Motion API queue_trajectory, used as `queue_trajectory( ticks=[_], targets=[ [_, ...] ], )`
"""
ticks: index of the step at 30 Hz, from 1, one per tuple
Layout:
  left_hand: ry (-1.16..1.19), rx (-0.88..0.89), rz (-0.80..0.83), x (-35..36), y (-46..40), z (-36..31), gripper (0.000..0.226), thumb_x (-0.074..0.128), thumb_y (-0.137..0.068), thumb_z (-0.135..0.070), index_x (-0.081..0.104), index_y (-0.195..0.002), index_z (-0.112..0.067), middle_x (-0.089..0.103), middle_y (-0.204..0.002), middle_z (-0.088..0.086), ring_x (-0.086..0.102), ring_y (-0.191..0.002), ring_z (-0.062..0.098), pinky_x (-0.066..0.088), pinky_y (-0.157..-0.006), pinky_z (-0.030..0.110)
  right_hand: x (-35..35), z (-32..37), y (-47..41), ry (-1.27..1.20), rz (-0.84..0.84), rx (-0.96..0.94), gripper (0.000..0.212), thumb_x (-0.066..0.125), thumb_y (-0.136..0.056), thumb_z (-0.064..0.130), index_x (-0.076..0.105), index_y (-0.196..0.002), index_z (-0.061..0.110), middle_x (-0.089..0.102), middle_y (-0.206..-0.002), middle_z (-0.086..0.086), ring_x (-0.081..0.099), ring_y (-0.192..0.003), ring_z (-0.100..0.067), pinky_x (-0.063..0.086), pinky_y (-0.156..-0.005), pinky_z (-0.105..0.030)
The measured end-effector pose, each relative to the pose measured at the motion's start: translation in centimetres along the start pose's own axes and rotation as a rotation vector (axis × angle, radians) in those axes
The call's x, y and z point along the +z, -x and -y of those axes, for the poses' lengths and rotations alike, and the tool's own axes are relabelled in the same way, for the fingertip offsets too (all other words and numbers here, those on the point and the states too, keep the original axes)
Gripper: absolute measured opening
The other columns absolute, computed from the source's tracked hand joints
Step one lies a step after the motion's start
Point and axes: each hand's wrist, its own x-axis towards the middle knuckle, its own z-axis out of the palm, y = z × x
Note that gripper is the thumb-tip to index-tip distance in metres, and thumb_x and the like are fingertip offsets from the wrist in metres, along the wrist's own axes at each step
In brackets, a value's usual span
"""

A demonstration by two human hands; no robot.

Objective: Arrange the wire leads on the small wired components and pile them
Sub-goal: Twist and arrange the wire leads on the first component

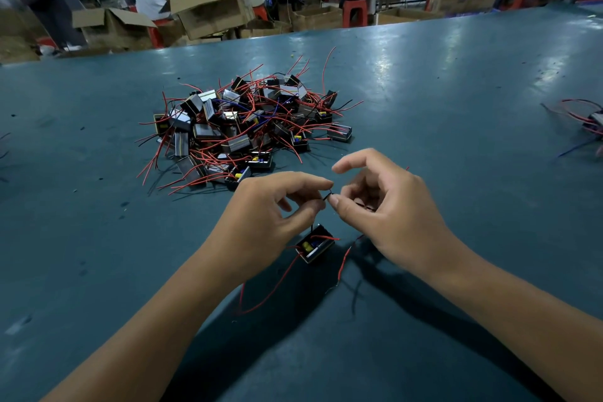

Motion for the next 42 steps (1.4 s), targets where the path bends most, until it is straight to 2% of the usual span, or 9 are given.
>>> queue_trajectory(
  ticks=[3, 17, 20, 24, 29, 32, 34, 39, 42],
  targets=[
    [0.007, -0.011, -0.007, 0.1, 0.0, -0.1, 0.025, 0.074, -0.089, -0.007, 0.076, -0.108, -0.021, 0.075, -0.089, -0.014, 0.069, -0.088, 0.007, 0.052, -0.079, 0.032, 0.0, 0.0, 0.1, 0.035, 0.017, -0.043, 0.024, 0.074, -0.086, 0.016, 0.065, -0.105, 0.027, 0.065, -0.074, 0.006, 0.058, -0.061, -0.012, 0.048, -0.061, -0.021],
    [-0.020, -0.005, -0.002, 0.0, 0.0, 0.2, 0.024, 0.073, -0.090, -0.008, 0.076, -0.108, -0.024, 0.073, -0.088, -0.019, 0.067, -0.087, 0.001, 0.053, -0.079, 0.025, 0.0, -0.4, 0.0, 0.059, -0.015, -0.044, 0.016, 0.076, -0.085, 0.016, 0.063, -0.090, 0.024, 0.064, -0.071, 0.006, 0.058, -0.060, -0.013, 0.046, -0.058, -0.017],
    [0.068, -0.088, 0.061, 0.1, 0.0, 0.8, 0.021, 0.071, -0.092, -0.017, 0.072, -0.111, -0.026, 0.071, -0.089, -0.015, 0.067, -0.088, 0.005, 0.055, -0.079, 0.026, -0.2, -0.3, -0.1, 0.070, -0.020, -0.001, 0.015, 0.077, -0.084, 0.020, 0.066, -0.092, 0.026, 0.067, -0.073, 0.010, 0.059, -0.060, -0.005, 0.046, -0.058, -0.014],
    [0.256, -0.209, 0.085, 0.5, -0.3, 1.4, 0.012, 0.070, -0.093, -0.016, 0.071, -0.105, -0.021, 0.072, -0.089, -0.002, 0.067, -0.083, 0.008, 0.056, -0.080, 0.035, -0.5, -0.4, -0.5, 0.081, 0.024, 0.068, 0.011, 0.075, -0.085, 0.023, 0.068, -0.077, 0.026, 0.065, -0.063, 0.009, 0.053, -0.054, -0.003, 0.042, -0.053, -0.015],
    [0.258, -0.219, 0.137, 0.2, -0.3, 1.7, 0.006, 0.069, -0.094, -0.021, 0.072, -0.090, -0.018, 0.070, -0.079, 0.006, 0.062, -0.070, 0.008, 0.052, -0.070, 0.028, -0.6, -0.4, -0.7, 0.057, 0.055, 0.107, 0.016, 0.073, -0.086, 0.019, 0.066, -0.072, 0.024, 0.059, -0.058, 0.012, 0.047, -0.051, -0.003, 0.037, -0.051, -0.016],
    [0.265, -0.232, 0.152, 0.1, -0.3, 1.8, 0.008, 0.069, -0.095, -0.021, 0.071, -0.088, -0.018, 0.070, -0.075, 0.002, 0.060, -0.068, 0.008, 0.049, -0.067, 0.023, -0.7, -0.6, -0.8, 0.090, 0.061, 0.091, 0.017, 0.072, -0.087, 0.020, 0.065, -0.072, 0.024, 0.059, -0.058, 0.011, 0.048, -0.052, -0.005, 0.039, -0.052, -0.019],
    [0.242, -0.235, 0.155, 0.0, -0.4, 1.9, 0.008, 0.068, -0.095, -0.021, 0.071, -0.088, -0.018, 0.070, -0.076, -0.002, 0.061, -0.069, 0.005, 0.048, -0.068, 0.019, -0.8, -0.6, -0.9, 0.123, 0.076, 0.075, 0.017, 0.071, -0.088, 0.021, 0.065, -0.074, 0.025, 0.059, -0.058, 0.017, 0.049, -0.052, -0.001, 0.037, -0.053, -0.013],
    [0.098, -0.190, -0.013, -0.8, -0.6, 1.8, 0.004, 0.067, -0.095, -0.027, 0.063, -0.097, -0.025, 0.062, -0.079, -0.015, 0.055, -0.069, 0.002, 0.046, -0.066, 0.019, -1.8, 0.1, -1.3, 0.105, -0.016, 0.056, 0.011, 0.067, -0.090, 0.015, 0.064, -0.088, 0.025, 0.067, -0.078, 0.015, 0.060, -0.072, -0.003, 0.043, -0.067, -0.012],
    [0.315, -0.175, -0.064, -2.2, -0.7, 1.0, 0.006, 0.069, -0.092, -0.021, 0.064, -0.089, -0.022, 0.056, -0.071, -0.014, 0.047, -0.060, 0.008, 0.041, -0.054, 0.022, -3.5, 1.4, -1.3, 0.069, 0.077, -0.064, 0.014, 0.061, -0.090, 0.011, 0.063, -0.091, 0.025, 0.069, -0.085, 0.009, 0.065, -0.079, -0.009, 0.049, -0.071, -0.019]
  ],
)
